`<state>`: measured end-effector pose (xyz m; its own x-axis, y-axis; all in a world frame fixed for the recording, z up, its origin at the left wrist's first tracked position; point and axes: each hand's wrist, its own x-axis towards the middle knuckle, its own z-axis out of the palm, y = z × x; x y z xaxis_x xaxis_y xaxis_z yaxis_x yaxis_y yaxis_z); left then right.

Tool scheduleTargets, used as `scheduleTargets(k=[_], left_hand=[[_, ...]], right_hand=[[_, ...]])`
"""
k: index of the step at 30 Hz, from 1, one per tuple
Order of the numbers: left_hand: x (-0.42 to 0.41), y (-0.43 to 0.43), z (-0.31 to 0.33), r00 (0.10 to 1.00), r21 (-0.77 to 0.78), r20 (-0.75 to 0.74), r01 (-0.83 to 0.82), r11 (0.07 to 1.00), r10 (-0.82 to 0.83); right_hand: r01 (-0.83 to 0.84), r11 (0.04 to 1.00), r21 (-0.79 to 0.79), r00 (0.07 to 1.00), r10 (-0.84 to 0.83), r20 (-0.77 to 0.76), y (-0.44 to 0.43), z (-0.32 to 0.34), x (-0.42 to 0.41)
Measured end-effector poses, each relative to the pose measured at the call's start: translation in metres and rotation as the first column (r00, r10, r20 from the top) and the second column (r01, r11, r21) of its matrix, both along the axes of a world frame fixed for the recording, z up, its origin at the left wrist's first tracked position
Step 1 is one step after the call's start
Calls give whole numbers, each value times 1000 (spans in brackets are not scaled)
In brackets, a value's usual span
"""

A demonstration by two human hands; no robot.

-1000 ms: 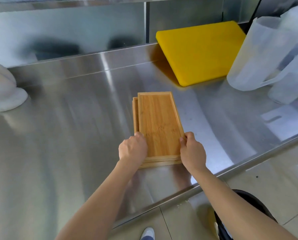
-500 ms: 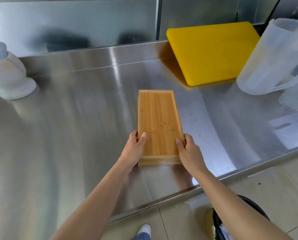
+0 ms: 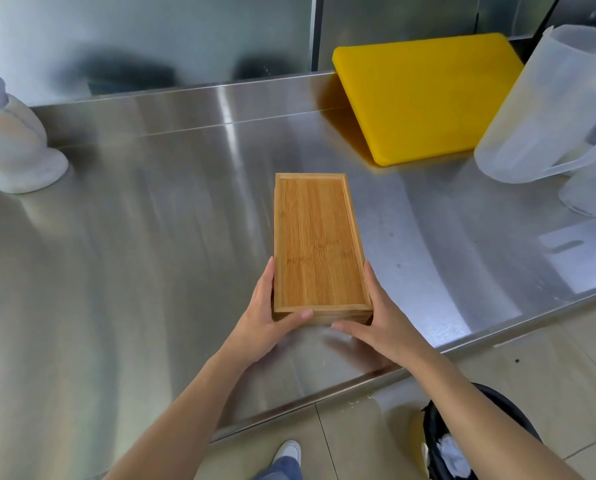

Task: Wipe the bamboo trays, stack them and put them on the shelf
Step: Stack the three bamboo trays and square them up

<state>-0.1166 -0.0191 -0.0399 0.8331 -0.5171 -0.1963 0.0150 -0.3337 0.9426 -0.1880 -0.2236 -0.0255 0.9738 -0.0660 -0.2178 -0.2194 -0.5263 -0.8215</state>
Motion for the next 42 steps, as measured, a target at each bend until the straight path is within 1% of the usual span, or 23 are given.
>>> scheduleTargets(k=[2,4,7,17,25,32,42], left_hand=[[0,1,-2,999,40,41,32,999,-34],[-1,1,-1,996,72,81,24,997,-29],[-3,0,1,994,77,110,2,997,-10],[-2,1,2,993,84,120,-19,996,9],[0,1,1,993,90,113,10,996,-20],[-4,0,-1,977,116,213,-14,993,-11],[-3,3,-7,969,138,249,-24,990,-11]], right_hand=[[-24,996,-83,1000,24,-4,-1,-2,-1],[-23,988,-154,1000,24,6,-1,-3,0],[-9,978,-208,999,18,40,-1,-5,1],[-10,976,-217,998,24,62,-1,-5,1],[-28,971,-237,997,44,65,-1,-7,0],[-17,966,-257,998,31,50,0,-9,1],[3,973,-233,1000,-1,9,-1,-11,0]])
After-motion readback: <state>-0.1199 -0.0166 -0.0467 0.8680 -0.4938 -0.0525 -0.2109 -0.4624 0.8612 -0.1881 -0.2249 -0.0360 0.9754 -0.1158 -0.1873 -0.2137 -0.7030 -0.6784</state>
